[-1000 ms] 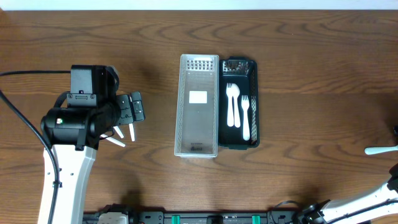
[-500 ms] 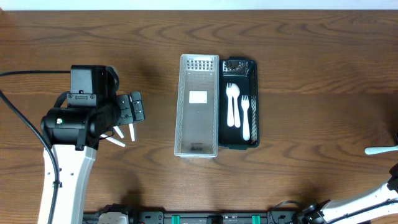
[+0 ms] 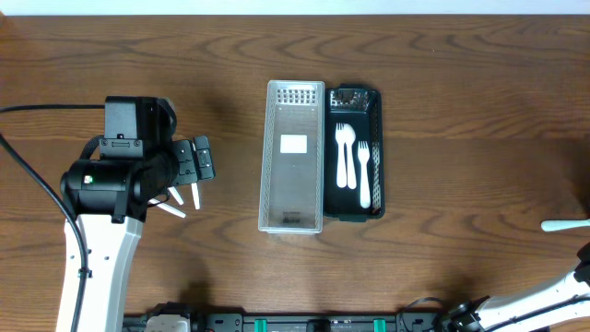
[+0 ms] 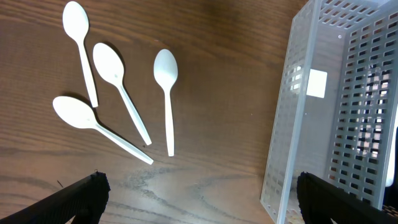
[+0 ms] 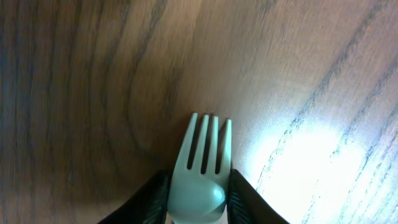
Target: Pack container
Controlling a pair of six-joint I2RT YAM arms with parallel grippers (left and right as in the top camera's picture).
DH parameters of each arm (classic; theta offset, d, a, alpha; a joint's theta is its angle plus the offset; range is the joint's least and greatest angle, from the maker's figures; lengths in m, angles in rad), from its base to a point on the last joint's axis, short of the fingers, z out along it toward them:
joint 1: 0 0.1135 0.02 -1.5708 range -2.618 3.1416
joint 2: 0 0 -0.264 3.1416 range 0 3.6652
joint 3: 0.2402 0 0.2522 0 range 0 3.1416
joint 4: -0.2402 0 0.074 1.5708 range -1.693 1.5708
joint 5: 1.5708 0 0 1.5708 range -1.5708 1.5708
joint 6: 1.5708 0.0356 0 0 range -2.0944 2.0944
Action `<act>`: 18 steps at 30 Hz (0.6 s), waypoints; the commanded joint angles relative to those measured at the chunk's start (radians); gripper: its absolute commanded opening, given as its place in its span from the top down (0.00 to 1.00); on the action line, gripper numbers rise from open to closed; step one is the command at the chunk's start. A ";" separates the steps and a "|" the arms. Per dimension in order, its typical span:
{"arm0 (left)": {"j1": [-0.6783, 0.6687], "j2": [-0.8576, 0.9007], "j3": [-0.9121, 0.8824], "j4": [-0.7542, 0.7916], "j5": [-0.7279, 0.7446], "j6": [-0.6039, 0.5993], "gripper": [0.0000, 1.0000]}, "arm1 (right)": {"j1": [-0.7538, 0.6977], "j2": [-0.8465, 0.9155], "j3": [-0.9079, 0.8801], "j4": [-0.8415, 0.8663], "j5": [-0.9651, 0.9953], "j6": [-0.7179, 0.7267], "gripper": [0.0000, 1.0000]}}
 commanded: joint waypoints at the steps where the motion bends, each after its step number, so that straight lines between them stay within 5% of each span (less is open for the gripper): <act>1: 0.005 0.004 0.013 -0.003 0.000 0.016 0.02 | -0.008 0.012 -0.016 -0.010 -0.028 0.005 0.74; 11: 0.005 0.004 0.013 -0.003 0.000 0.016 0.02 | 0.053 -0.060 -0.013 -0.055 -0.155 0.045 0.87; 18: 0.005 0.004 0.013 -0.003 -0.001 0.017 0.02 | 0.322 -0.278 -0.013 -0.066 -0.155 0.024 0.89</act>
